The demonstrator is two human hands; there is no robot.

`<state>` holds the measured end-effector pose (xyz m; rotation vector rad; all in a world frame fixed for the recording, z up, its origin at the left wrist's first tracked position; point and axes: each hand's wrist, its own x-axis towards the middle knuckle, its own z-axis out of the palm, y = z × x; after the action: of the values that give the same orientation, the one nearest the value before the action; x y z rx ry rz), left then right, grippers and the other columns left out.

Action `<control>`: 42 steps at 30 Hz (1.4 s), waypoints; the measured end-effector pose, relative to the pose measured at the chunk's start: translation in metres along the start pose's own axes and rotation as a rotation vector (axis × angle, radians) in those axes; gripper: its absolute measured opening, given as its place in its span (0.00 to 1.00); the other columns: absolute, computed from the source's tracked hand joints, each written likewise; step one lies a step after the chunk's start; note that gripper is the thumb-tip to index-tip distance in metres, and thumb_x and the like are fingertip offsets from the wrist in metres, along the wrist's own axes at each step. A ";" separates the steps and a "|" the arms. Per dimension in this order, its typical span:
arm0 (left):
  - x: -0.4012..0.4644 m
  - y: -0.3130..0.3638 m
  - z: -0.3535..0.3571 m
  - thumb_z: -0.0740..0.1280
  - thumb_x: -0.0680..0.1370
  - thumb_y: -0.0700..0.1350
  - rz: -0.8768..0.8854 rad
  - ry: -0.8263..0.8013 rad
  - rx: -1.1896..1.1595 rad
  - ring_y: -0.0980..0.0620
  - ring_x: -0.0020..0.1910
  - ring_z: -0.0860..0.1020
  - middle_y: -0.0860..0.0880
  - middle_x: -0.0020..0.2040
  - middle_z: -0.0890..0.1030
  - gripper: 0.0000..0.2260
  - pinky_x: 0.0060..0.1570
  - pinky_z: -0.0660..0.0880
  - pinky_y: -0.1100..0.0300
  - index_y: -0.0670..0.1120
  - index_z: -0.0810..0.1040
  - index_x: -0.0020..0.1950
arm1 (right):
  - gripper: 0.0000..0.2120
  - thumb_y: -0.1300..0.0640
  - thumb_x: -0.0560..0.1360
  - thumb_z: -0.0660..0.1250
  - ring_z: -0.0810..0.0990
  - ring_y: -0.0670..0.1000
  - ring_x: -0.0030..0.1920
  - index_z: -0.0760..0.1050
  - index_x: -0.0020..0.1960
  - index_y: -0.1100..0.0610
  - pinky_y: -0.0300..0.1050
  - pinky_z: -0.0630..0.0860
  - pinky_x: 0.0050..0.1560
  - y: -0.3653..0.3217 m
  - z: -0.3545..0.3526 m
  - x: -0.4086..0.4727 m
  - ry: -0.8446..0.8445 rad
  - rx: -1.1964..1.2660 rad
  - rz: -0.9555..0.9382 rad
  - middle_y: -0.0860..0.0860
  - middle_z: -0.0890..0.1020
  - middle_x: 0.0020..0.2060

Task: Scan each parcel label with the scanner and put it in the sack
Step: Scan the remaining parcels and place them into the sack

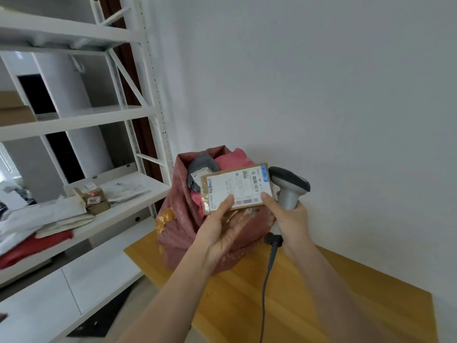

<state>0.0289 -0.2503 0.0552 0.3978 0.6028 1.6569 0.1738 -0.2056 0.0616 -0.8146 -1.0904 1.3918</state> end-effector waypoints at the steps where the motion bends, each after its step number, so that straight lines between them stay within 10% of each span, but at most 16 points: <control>1: 0.000 -0.001 -0.002 0.73 0.70 0.39 -0.016 0.004 0.034 0.40 0.58 0.81 0.38 0.60 0.81 0.26 0.58 0.77 0.44 0.40 0.73 0.68 | 0.18 0.52 0.68 0.78 0.79 0.44 0.28 0.78 0.52 0.61 0.38 0.75 0.28 0.000 0.000 0.003 0.022 0.022 0.009 0.47 0.81 0.28; 9: 0.006 0.047 -0.026 0.79 0.67 0.49 -0.037 0.065 0.835 0.43 0.62 0.78 0.46 0.59 0.82 0.30 0.63 0.74 0.42 0.48 0.74 0.67 | 0.14 0.58 0.68 0.78 0.74 0.42 0.22 0.75 0.49 0.58 0.34 0.72 0.25 -0.041 -0.035 0.031 -0.173 -0.316 0.018 0.45 0.79 0.23; 14: 0.008 0.046 -0.016 0.76 0.70 0.42 -0.244 -0.226 1.068 0.44 0.57 0.82 0.43 0.58 0.83 0.27 0.53 0.79 0.51 0.43 0.73 0.67 | 0.13 0.58 0.68 0.78 0.77 0.41 0.24 0.77 0.48 0.58 0.32 0.72 0.27 -0.060 -0.038 0.031 -0.370 -0.460 0.024 0.46 0.82 0.28; 24: 0.035 0.011 -0.043 0.72 0.75 0.38 -0.123 0.298 0.619 0.46 0.45 0.84 0.44 0.51 0.85 0.16 0.42 0.82 0.51 0.40 0.77 0.62 | 0.09 0.48 0.79 0.64 0.73 0.48 0.26 0.75 0.47 0.54 0.42 0.73 0.33 -0.053 -0.036 0.007 -0.299 -0.600 -0.033 0.50 0.75 0.25; 42: 0.048 0.003 -0.049 0.71 0.75 0.36 -0.138 0.437 0.441 0.47 0.29 0.84 0.46 0.33 0.85 0.10 0.27 0.80 0.55 0.41 0.77 0.56 | 0.09 0.51 0.79 0.65 0.72 0.46 0.26 0.74 0.46 0.56 0.36 0.72 0.28 -0.087 -0.037 -0.027 -0.478 -0.558 -0.101 0.49 0.73 0.24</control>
<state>-0.0096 -0.2116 0.0141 0.2987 1.3046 1.4779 0.2418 -0.2321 0.1272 -0.8155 -1.9191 1.2360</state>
